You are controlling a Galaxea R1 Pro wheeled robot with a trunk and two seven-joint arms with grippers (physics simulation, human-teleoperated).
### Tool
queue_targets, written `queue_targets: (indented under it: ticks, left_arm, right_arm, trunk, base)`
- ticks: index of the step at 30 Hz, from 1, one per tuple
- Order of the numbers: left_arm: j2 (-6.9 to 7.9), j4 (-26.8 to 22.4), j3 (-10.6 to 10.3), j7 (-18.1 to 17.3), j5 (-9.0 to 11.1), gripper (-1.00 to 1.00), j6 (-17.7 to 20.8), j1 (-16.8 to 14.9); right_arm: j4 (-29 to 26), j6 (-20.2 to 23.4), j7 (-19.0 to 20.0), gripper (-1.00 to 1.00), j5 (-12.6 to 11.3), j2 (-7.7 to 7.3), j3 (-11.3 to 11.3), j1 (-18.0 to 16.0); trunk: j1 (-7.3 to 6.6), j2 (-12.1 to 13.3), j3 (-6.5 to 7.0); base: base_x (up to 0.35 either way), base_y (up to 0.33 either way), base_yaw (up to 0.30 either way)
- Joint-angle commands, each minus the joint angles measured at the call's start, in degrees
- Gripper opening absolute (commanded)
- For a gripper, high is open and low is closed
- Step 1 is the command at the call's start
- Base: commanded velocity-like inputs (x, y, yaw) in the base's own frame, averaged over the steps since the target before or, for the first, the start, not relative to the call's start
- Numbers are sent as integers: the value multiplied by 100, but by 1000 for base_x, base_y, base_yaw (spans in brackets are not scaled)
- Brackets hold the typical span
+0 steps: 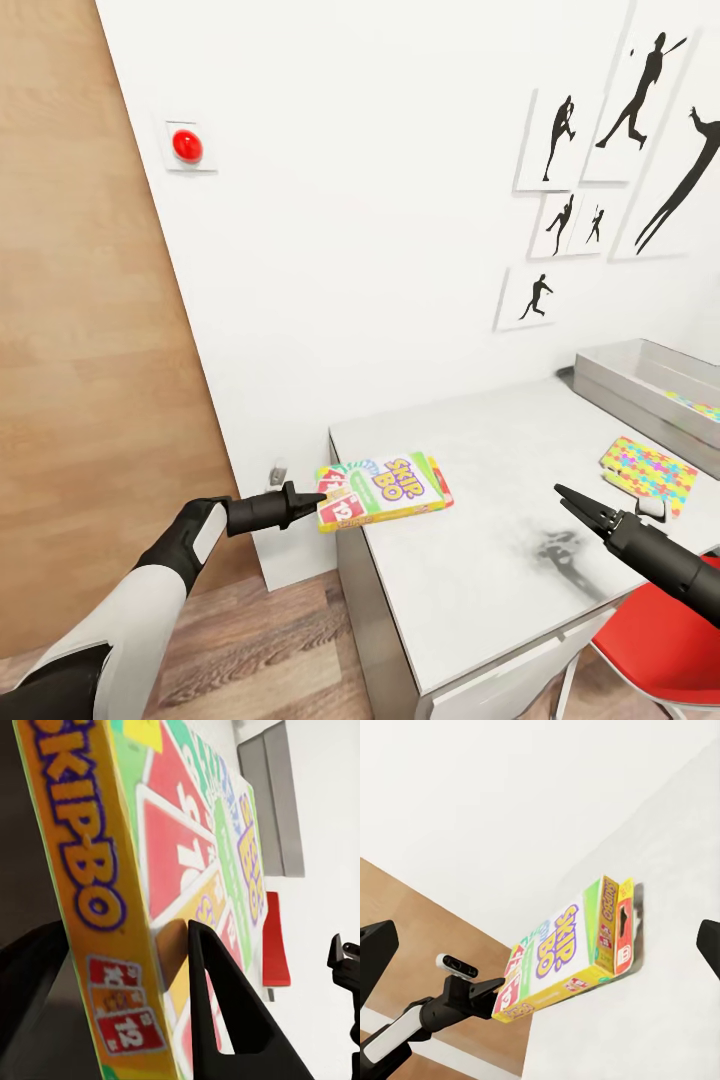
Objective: Put all the toys in the child's room - the three board games (two on the bed and one on the table), the two jigsaw puzzles on the table, and the tennis ball on the table - inside the toy box on the table in the child's room.
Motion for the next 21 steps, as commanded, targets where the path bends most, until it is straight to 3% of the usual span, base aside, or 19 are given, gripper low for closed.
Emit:
queue_targets:
  ticks: [1,4,21]
  left_arm:
    - [-5,-2,28,-18,-31,-100,9,-4]
    - [-5,-4,28,-27,-31,-100,-1,-4]
    - [19,-8,36,-57,-31,-100,9,-4]
  right_arm:
    - [-1,21,28,100,14,0,-6,-5]
    - [-1,21,28,100,14,0,-7,-5]
    - [0,21,28,100,14,0,-11,-6]
  trunk:
    - [0,-3,-6]
    - [0,-3,-6]
    - [-374,679,300]
  base:
    - [0,0,0]
    - [0,0,0]
    - [0,0,0]
